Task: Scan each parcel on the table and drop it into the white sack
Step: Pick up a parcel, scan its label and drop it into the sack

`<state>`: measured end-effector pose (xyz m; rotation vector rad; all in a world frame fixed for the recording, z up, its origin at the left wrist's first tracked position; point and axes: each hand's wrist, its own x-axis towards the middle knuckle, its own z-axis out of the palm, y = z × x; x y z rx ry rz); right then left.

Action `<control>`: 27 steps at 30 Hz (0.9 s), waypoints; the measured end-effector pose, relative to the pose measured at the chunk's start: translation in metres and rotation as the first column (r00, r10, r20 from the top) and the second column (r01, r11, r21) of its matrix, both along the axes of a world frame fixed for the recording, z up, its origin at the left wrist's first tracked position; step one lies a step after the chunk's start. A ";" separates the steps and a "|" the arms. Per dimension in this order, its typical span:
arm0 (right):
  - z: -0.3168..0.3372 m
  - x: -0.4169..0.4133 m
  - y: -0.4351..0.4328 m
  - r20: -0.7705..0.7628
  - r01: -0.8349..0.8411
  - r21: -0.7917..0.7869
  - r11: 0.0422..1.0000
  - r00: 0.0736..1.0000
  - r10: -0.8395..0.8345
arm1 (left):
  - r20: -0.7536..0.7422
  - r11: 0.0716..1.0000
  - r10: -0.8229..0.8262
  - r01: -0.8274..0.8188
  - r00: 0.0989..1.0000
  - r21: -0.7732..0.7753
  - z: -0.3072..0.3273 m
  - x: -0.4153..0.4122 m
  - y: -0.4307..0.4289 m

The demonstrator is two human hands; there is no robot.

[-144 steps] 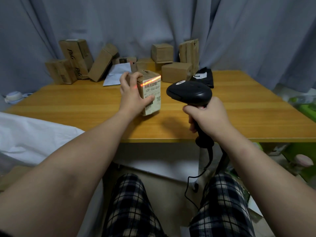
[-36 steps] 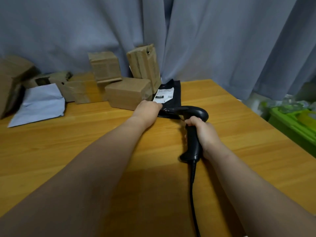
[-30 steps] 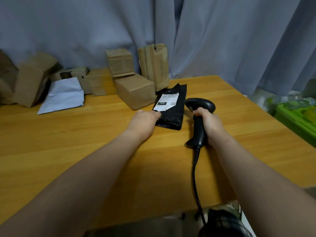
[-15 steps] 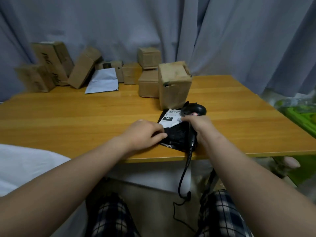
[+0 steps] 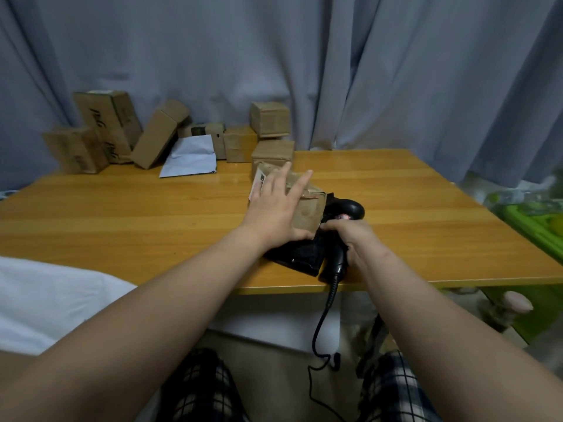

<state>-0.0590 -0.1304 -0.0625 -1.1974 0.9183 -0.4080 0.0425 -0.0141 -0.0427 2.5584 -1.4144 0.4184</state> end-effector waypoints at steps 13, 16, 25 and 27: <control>-0.011 0.033 0.001 -0.174 -0.093 -0.175 0.980 0.983 0.062 | 0.018 0.939 0.324 -0.320 0.946 -0.125 -0.003 0.052 0.063; -0.012 0.045 0.005 -0.238 -0.124 -0.294 0.948 0.970 0.052 | 0.052 0.899 0.437 -0.433 0.898 -0.068 -0.002 0.062 0.077; 0.010 0.027 0.019 -0.397 -0.321 -0.382 0.867 0.904 0.160 | -0.170 0.977 0.210 -0.201 0.963 0.070 -0.007 0.015 0.054; 0.010 0.006 0.021 -0.404 -0.350 -0.399 0.848 0.897 0.180 | -0.411 0.936 0.346 -0.278 0.843 0.217 -0.011 0.009 0.047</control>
